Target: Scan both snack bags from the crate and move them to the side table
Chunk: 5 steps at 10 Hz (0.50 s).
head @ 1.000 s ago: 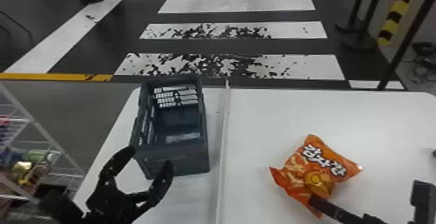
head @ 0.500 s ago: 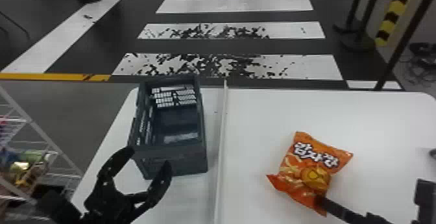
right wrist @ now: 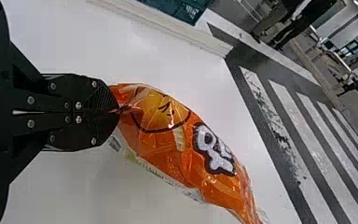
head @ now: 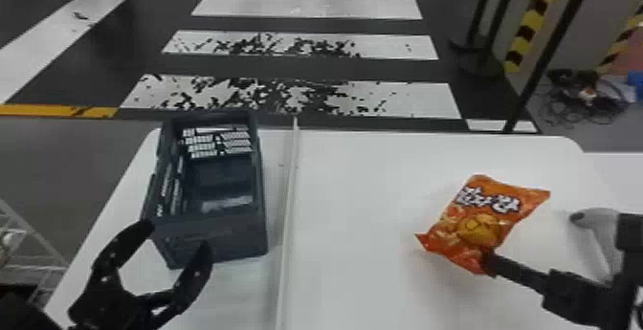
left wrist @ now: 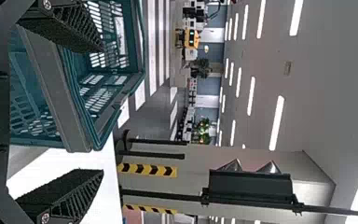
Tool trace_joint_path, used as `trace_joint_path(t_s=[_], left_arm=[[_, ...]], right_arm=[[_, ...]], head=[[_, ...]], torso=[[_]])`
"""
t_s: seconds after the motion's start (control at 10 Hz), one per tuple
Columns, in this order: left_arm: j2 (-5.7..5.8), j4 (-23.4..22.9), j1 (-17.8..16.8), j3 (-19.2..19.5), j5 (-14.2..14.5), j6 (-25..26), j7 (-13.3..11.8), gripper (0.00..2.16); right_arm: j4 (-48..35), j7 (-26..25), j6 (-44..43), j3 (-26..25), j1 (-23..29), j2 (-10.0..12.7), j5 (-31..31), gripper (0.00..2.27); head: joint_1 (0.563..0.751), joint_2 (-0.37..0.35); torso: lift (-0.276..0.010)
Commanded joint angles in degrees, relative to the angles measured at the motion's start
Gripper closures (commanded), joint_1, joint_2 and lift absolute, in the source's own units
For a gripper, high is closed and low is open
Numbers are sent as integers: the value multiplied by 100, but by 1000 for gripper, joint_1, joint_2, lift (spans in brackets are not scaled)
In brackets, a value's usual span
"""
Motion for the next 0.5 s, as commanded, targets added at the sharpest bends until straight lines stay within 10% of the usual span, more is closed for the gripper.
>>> trace_joint_path(t_s=[0.0, 0.4], left_arm=[[1, -5, 0, 8, 0, 0, -2, 80], [-34, -5, 0, -1, 0, 35, -37, 80]], right_arm=[[-53, -67, 137, -84, -128, -365, 118, 2243], [-1090, -339, 295, 882, 13, -813, 2464, 2243]], head=[[695, -31], [695, -127]], torso=[[-99], [-99]])
